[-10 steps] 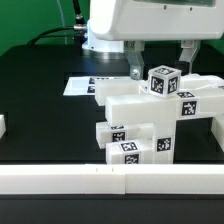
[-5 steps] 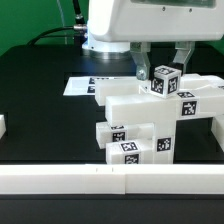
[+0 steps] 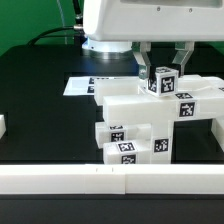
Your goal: Assemble chair
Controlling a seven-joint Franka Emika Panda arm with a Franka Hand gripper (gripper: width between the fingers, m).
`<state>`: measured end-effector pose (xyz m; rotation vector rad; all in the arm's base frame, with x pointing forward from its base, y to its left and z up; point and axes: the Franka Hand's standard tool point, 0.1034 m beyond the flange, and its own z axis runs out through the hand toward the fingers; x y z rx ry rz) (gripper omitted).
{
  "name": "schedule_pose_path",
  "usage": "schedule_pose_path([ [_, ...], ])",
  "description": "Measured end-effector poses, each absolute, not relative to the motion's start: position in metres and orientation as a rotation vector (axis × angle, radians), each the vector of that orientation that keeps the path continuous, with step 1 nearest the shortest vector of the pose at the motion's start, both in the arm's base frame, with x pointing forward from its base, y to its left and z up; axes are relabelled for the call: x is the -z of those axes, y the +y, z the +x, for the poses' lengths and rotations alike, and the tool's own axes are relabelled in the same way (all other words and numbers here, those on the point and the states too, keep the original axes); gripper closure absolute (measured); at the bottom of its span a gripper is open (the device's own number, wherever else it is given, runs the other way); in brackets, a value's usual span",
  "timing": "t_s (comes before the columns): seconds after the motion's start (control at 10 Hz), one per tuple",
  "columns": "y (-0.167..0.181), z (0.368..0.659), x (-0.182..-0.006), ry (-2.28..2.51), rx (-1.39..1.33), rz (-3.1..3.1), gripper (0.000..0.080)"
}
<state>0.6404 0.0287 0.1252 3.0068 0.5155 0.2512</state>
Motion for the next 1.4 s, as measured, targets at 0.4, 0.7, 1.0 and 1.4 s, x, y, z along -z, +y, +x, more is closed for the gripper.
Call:
schedule_pose_path([
  [0.4,0.0287,0.6402,-0.1248,0.14,-0.265,3.068,0.0515],
  [0.7,0.029,0.6401,-0.1246,-0.206,-0.275,3.083,0.0515],
  [1.0,0.0297,0.64,-0.1243,-0.505,-0.281,3.067,0.0515],
  [1.4,0.0314,0.64,-0.1242,-0.874,-0.282,3.014,0.0515],
])
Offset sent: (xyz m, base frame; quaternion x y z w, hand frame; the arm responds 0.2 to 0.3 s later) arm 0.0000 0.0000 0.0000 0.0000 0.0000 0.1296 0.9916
